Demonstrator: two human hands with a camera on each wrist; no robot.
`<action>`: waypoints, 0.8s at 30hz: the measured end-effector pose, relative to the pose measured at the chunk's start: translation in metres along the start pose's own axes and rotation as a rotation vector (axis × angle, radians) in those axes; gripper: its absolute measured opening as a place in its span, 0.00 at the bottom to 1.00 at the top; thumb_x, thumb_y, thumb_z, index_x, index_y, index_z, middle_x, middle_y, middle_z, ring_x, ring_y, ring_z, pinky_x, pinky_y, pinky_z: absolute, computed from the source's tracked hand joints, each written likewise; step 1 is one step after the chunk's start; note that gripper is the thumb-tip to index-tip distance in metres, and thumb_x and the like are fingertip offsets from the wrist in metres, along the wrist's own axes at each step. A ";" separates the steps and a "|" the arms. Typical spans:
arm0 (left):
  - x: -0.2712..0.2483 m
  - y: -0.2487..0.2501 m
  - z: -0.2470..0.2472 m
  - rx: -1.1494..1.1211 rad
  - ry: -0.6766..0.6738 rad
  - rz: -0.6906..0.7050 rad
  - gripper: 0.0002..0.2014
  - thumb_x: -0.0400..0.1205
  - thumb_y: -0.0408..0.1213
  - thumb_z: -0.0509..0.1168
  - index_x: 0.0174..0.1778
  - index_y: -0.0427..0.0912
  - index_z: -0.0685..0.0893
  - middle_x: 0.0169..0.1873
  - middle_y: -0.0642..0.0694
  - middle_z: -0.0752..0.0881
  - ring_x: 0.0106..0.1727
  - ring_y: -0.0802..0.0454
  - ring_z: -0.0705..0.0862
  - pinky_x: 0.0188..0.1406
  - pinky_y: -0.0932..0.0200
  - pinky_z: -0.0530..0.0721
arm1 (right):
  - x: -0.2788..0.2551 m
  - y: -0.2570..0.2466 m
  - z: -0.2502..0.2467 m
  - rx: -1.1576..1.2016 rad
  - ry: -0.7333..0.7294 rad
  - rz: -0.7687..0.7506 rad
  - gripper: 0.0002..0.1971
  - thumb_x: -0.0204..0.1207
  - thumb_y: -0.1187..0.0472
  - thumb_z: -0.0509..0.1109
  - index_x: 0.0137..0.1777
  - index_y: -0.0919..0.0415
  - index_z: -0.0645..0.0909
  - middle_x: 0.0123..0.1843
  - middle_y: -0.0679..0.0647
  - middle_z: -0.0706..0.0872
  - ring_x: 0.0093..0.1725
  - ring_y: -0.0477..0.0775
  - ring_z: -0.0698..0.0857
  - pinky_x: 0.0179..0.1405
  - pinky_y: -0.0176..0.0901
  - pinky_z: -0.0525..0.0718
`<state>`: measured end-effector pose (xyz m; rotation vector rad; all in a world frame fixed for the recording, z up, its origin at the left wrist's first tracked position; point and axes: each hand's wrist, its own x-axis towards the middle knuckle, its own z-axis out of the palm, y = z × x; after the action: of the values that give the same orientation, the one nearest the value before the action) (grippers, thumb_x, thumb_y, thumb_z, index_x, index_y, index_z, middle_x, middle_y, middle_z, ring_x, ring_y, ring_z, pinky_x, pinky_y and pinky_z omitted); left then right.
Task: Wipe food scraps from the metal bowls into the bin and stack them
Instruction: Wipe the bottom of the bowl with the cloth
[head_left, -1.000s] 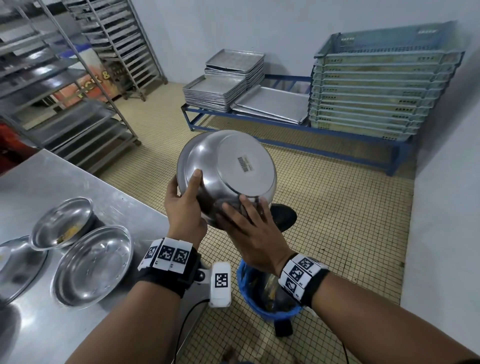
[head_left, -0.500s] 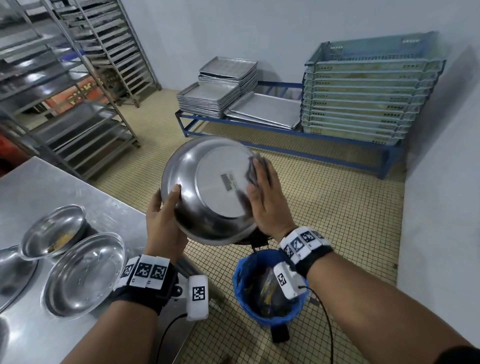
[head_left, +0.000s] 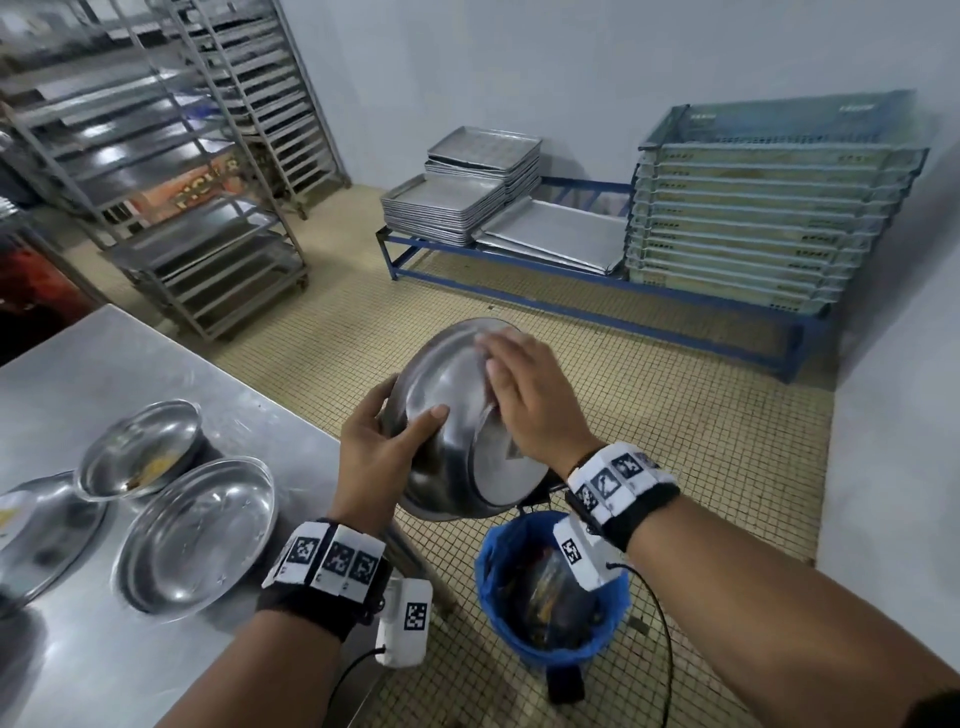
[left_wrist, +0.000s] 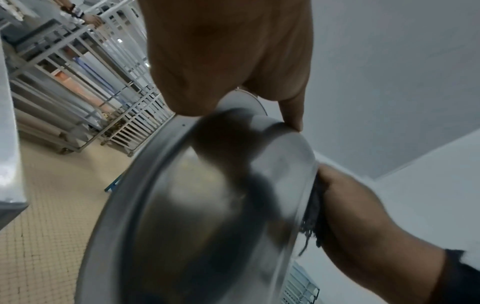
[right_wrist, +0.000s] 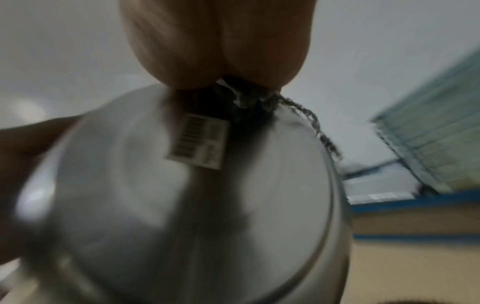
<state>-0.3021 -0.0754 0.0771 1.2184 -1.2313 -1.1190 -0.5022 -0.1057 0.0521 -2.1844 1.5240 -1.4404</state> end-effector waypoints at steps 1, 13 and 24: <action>-0.001 0.000 0.001 0.025 -0.003 0.017 0.26 0.76 0.33 0.82 0.71 0.42 0.85 0.52 0.44 0.95 0.53 0.48 0.95 0.49 0.53 0.94 | -0.003 -0.003 0.003 -0.035 -0.023 -0.096 0.20 0.91 0.54 0.55 0.76 0.60 0.80 0.73 0.54 0.82 0.74 0.51 0.76 0.80 0.50 0.71; -0.010 -0.001 0.000 0.124 -0.004 0.069 0.31 0.75 0.37 0.84 0.74 0.39 0.84 0.56 0.46 0.93 0.51 0.59 0.93 0.41 0.67 0.89 | -0.020 0.010 0.002 0.082 0.045 0.243 0.23 0.93 0.51 0.51 0.80 0.58 0.75 0.77 0.54 0.79 0.76 0.50 0.75 0.78 0.57 0.76; -0.012 0.003 0.011 -0.143 0.114 0.028 0.24 0.77 0.33 0.81 0.69 0.46 0.86 0.52 0.40 0.95 0.50 0.44 0.95 0.42 0.57 0.92 | -0.044 0.005 0.003 0.076 0.056 0.137 0.29 0.91 0.47 0.49 0.91 0.54 0.55 0.91 0.54 0.53 0.90 0.60 0.55 0.84 0.71 0.64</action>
<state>-0.3135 -0.0640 0.0789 1.1380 -1.0614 -1.0833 -0.5053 -0.0752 0.0207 -1.9717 1.5758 -1.5005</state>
